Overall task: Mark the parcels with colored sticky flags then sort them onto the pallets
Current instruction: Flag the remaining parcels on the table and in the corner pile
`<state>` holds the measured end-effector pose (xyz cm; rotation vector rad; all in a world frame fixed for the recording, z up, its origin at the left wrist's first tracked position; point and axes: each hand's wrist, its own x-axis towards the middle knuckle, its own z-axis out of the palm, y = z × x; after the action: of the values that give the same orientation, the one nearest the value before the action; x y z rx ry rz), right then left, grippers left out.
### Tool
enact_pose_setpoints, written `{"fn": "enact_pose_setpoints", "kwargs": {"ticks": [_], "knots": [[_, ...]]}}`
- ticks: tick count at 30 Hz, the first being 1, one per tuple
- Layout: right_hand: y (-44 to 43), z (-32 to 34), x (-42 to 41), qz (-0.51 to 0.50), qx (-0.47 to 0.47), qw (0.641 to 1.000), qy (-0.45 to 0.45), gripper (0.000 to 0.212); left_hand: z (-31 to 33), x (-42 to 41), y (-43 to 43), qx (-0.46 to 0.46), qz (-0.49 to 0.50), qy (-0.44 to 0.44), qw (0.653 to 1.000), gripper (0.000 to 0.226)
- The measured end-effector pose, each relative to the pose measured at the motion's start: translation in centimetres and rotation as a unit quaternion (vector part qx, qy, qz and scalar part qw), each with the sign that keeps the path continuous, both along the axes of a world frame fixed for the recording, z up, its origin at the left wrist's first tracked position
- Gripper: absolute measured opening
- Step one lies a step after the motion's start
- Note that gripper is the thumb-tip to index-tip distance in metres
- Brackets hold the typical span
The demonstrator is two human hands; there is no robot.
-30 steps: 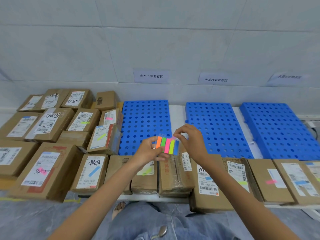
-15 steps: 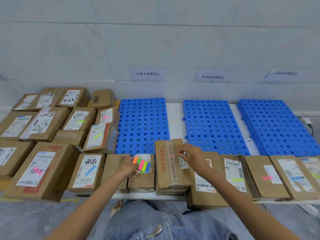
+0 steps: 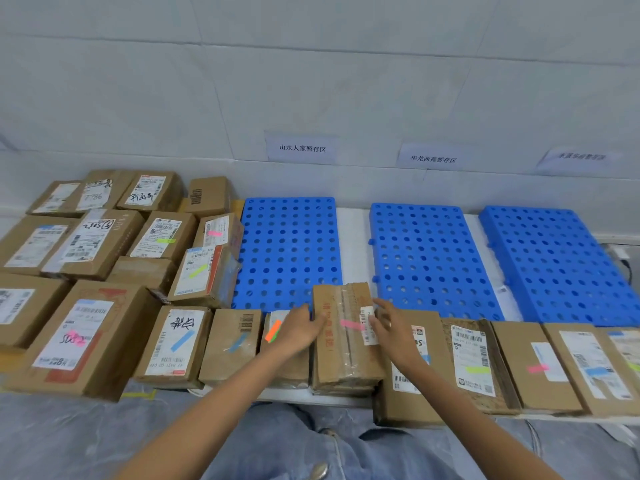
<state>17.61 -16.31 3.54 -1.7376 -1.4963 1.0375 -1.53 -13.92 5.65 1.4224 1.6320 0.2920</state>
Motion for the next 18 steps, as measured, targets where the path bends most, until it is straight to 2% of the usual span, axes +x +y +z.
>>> {"fn": "enact_pose_setpoints", "kwargs": {"ticks": [3, 6, 10, 15, 18], "knots": [[0.3, 0.2, -1.6, -0.036, -0.035, 0.994, 0.096, 0.034, 0.2, 1.0, -0.2, -0.013, 0.034, -0.071, 0.997, 0.025], [2.2, 1.6, -3.6, -0.061, -0.034, 0.988, 0.135, 0.05, 1.6, -0.3, 1.1, 0.059, 0.09, -0.066, 0.992, 0.033], [6.4, 5.6, -7.0, -0.067, 0.0, 0.984, 0.166, 0.049, 5.6, -3.1, 3.3, 0.174, 0.144, -0.066, 0.972, 0.045], [11.4, 9.4, -12.2, 0.018, 0.037, 0.974, 0.224, 0.046, 8.5, -9.4, 5.7, 0.239, 0.219, -0.111, 0.939, 0.042], [13.6, 11.0, -16.3, 0.095, -0.003, 0.954, 0.284, 0.053, 9.3, -14.1, 7.0, 0.272, 0.247, -0.148, 0.918, 0.029]]}}
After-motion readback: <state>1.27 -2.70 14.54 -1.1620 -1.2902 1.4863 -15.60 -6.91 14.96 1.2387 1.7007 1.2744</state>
